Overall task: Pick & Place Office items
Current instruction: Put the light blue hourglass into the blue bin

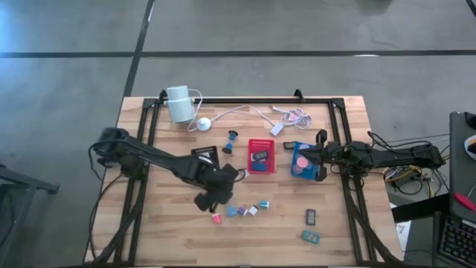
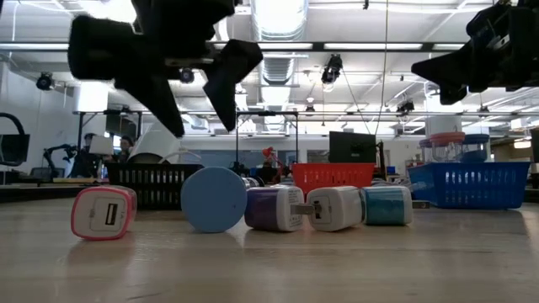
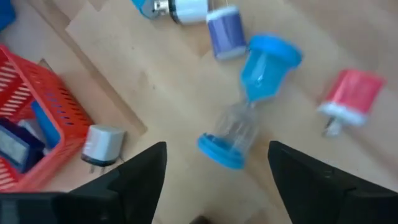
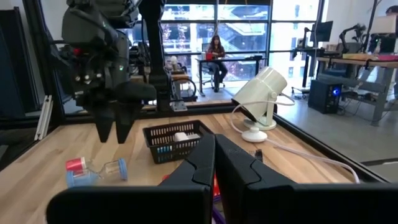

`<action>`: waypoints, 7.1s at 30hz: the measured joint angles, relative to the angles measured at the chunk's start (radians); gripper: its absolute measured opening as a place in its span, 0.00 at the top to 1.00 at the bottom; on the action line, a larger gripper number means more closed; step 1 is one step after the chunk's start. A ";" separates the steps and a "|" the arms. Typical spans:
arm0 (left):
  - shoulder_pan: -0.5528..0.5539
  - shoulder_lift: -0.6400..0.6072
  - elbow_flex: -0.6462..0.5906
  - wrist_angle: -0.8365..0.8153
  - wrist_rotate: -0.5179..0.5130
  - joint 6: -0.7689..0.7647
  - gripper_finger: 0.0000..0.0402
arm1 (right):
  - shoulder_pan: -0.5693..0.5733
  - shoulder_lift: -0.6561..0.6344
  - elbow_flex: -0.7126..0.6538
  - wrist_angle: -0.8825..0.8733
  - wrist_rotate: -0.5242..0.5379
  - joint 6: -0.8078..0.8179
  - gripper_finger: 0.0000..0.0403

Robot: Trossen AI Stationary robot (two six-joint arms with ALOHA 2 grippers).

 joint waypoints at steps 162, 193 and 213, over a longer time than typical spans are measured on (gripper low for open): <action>0.054 -0.593 -0.183 -0.011 -0.420 -0.556 0.49 | 0.014 0.477 0.324 0.054 -0.055 -0.326 0.44; 0.109 -0.170 0.080 -0.079 -0.417 -0.450 0.49 | 0.031 1.081 0.800 -0.076 -0.107 -0.523 0.10; 0.118 -0.168 0.078 -0.078 -0.413 -0.452 0.49 | 0.028 1.254 0.936 -0.073 -0.107 -0.511 0.12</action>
